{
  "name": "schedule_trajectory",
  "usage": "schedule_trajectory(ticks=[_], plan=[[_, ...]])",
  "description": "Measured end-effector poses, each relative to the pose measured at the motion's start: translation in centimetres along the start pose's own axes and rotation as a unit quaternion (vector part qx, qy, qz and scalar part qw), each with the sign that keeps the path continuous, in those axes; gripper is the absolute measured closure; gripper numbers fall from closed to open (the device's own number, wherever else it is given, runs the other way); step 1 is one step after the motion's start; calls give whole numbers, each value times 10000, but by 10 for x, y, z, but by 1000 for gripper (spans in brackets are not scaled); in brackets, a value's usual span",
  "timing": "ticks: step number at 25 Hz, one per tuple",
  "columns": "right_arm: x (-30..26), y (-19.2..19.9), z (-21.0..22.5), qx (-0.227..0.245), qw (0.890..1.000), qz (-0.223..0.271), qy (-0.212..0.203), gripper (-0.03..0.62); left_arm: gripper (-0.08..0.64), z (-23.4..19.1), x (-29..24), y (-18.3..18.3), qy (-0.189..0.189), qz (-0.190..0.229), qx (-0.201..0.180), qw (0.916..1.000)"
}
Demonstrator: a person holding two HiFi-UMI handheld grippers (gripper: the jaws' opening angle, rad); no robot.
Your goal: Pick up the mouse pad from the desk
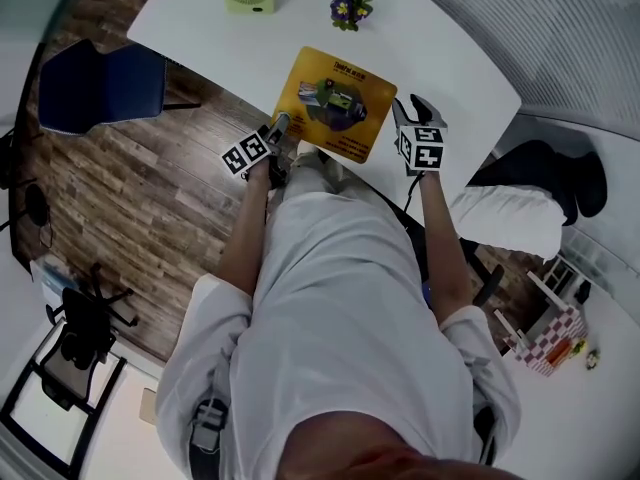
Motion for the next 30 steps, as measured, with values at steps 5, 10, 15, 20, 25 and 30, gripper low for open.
schedule_trajectory(ticks=[5,10,15,20,25,30], plan=[[-36,15,-3,272,9950,-839,-478,294,161,-3,-9,4,238,71,600,9979],[-78,22,-1,470,9854,-1500,-656,279,161,-1,-16,4,352,38,711,9968],[-110,27,3,638,9749,-1991,-771,295,172,-3,-22,4,394,28,802,9960],[-126,31,7,738,9662,-2312,-864,304,212,-5,-30,5,540,-188,758,9955],[-126,31,9,755,9642,-2381,-884,318,328,-6,-33,5,370,-252,729,9963],[-125,32,8,757,9648,-2355,-887,319,371,-9,-31,5,244,-249,831,9959]])
Point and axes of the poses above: the fingertips, and each gripper's own axes: x backward along the fingers, z to its right, y out of its underside, the point moved 8 cm from there along x, backward along the fingers, and after that the axes turned 8 degrees about y, right-handed, at the moved point
